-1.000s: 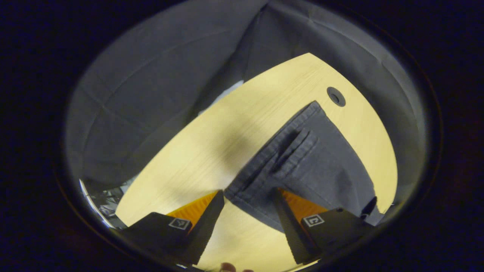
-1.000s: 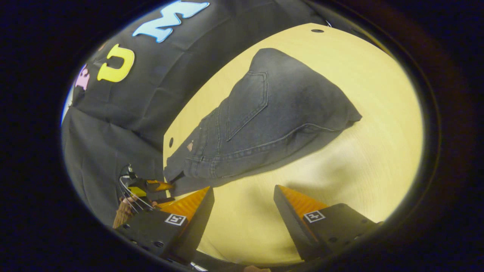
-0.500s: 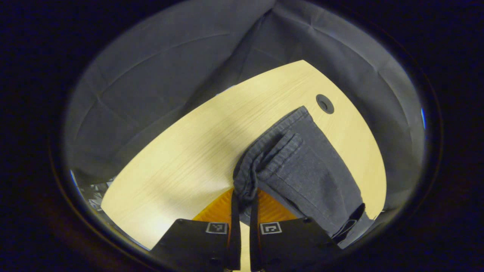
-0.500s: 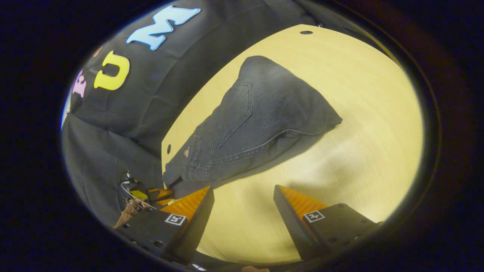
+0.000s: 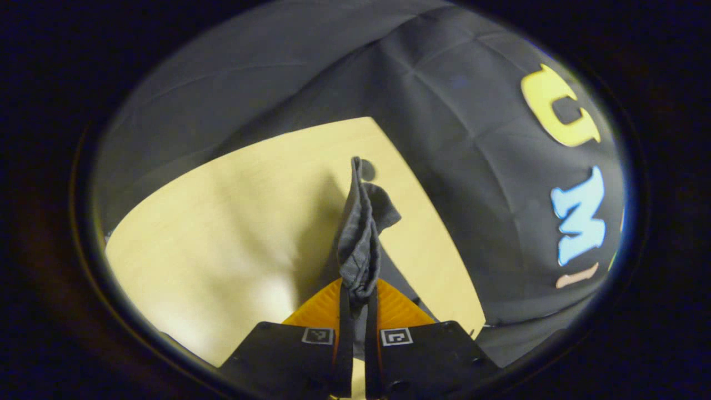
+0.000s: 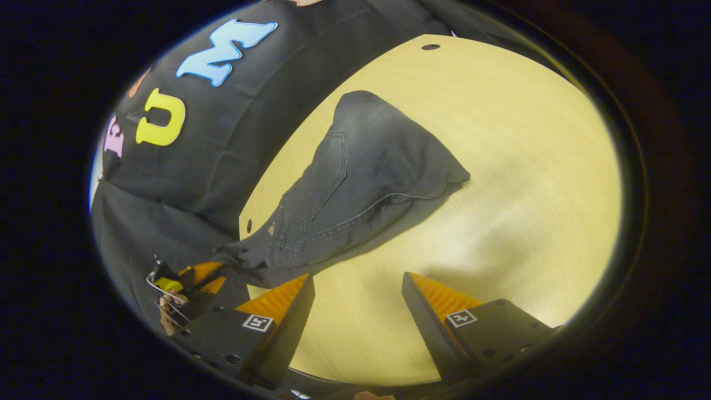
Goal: Grasp the waist and the cuffs of the jeans and fold them to make the two legs overlap; first hold the waist and fold one-third of the jeans toward the cuffs, then hold the cuffs and fold the remaining one-third in the same direction to finish folding.
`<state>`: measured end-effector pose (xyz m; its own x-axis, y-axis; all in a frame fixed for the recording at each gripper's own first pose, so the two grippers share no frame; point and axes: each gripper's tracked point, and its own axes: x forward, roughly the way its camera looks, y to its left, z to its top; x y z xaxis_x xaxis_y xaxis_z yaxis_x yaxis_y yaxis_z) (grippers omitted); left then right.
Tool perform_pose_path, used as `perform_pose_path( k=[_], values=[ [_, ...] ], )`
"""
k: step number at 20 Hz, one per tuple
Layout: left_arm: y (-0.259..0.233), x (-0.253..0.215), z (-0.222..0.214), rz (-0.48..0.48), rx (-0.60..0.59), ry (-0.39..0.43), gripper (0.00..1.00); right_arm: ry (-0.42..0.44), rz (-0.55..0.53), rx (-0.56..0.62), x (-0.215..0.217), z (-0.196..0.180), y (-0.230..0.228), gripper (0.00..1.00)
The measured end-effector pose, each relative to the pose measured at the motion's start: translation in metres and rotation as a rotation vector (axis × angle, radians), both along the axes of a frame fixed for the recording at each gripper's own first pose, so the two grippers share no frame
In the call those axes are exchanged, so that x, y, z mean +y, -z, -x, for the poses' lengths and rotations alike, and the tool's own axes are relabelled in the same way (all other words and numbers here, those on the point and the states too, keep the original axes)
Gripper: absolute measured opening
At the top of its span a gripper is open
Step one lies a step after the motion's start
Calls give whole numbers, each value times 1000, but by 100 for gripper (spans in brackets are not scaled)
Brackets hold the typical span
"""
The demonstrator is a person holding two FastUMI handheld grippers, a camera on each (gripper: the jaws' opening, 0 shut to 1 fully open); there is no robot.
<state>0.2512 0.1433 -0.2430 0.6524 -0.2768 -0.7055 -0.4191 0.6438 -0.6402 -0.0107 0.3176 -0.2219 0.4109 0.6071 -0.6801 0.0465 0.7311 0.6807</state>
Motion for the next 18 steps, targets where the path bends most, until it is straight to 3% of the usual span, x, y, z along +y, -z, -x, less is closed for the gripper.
perform_pose_path(
  k=[6,9,11,14,18],
  values=[
    [-95,-213,27,16,-170,315,17,37,-31,-18,-41,10,-5,96],
    [-71,-311,79,-56,-107,503,17,119,-87,-3,-73,20,-7,96],
    [-19,-361,104,-126,-21,606,17,202,-123,-3,-95,18,-6,96],
    [49,-382,136,-353,46,700,17,310,-141,4,-129,19,2,96],
    [117,-355,189,-545,129,792,18,420,-195,47,-157,26,14,96]
  ],
)
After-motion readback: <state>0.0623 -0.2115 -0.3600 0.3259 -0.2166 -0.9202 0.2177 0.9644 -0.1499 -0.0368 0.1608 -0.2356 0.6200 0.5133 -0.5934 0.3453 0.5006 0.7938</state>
